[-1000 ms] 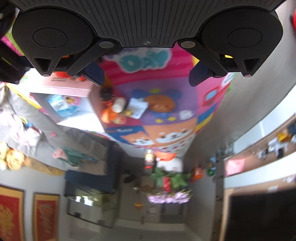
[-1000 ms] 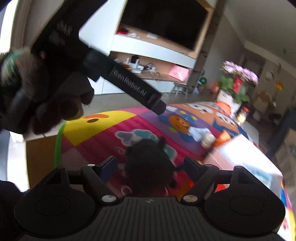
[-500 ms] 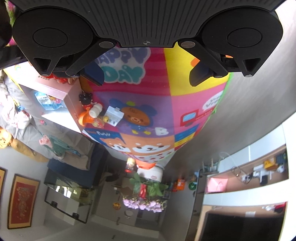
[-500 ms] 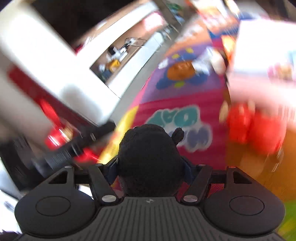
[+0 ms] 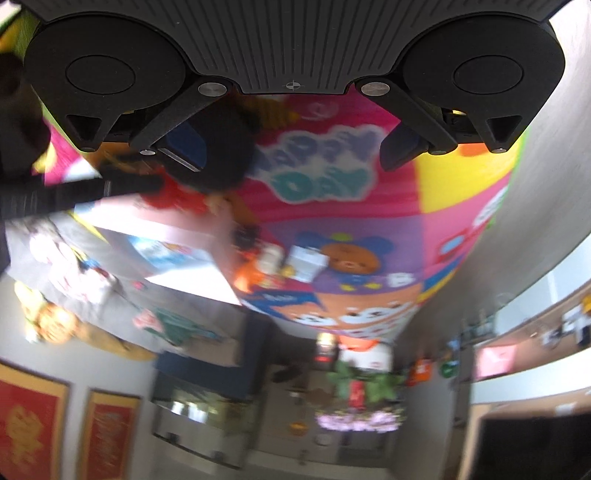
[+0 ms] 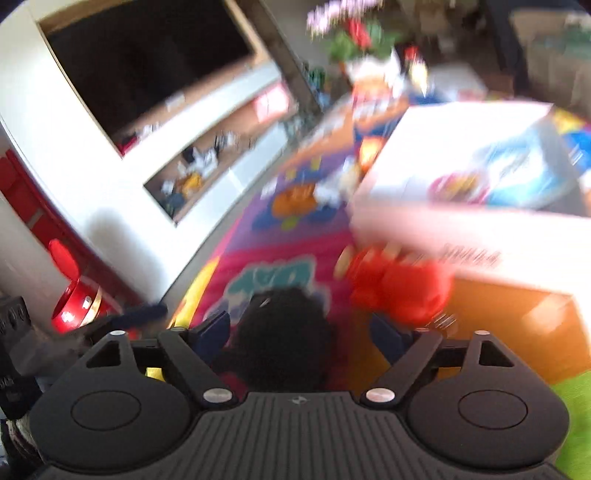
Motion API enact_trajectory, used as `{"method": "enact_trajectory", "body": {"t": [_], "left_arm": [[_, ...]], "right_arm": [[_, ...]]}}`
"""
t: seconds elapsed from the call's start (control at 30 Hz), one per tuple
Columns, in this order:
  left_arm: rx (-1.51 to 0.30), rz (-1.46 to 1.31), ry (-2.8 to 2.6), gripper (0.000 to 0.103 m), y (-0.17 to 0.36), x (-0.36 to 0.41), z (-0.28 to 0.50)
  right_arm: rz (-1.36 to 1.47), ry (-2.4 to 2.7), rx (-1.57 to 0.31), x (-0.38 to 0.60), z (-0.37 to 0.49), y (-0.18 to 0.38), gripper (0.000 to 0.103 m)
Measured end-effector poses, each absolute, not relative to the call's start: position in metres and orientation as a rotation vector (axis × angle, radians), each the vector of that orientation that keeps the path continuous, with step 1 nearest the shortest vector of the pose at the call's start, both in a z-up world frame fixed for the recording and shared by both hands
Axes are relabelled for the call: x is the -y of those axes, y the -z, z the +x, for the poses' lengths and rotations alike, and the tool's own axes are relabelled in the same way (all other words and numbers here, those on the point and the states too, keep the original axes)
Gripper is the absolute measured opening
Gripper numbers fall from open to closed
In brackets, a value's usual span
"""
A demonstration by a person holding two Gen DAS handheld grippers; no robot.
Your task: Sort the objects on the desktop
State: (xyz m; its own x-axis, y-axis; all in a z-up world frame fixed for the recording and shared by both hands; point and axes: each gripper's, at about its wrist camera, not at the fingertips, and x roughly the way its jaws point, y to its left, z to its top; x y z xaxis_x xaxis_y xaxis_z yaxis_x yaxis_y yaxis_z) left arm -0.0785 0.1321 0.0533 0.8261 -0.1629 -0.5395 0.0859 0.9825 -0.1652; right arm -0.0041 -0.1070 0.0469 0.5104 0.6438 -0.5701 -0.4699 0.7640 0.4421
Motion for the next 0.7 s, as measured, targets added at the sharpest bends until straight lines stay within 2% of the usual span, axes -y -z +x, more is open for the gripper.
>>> {"method": "enact_trajectory", "body": {"t": [0.23, 0.3, 0.33, 0.4, 0.7], "left_arm": [[-0.615, -0.005, 0.256, 0.103, -0.038, -0.083, -0.08], [-0.636, 0.016, 0.276, 0.103, -0.032, -0.073, -0.08], [-0.643, 0.03, 0.281, 0.103, -0.029, -0.068, -0.08], [-0.653, 0.059, 0.278, 0.103, -0.025, -0.062, -0.081], [-0.674, 0.026, 0.221, 0.103, -0.021, -0.066, -0.074]], "right_arm": [[0.059, -0.455, -0.705, 0.116, 0.008, -0.039, 0.083], [0.007, -0.441, -0.701, 0.109, 0.018, -0.028, 0.076], [-0.003, -0.442, -0.712, 0.104, 0.024, -0.019, 0.066], [0.05, -0.48, -0.733, 0.106, 0.032, -0.016, 0.052], [-0.002, -0.565, -0.819, 0.151, 0.005, -0.017, 0.053]]}}
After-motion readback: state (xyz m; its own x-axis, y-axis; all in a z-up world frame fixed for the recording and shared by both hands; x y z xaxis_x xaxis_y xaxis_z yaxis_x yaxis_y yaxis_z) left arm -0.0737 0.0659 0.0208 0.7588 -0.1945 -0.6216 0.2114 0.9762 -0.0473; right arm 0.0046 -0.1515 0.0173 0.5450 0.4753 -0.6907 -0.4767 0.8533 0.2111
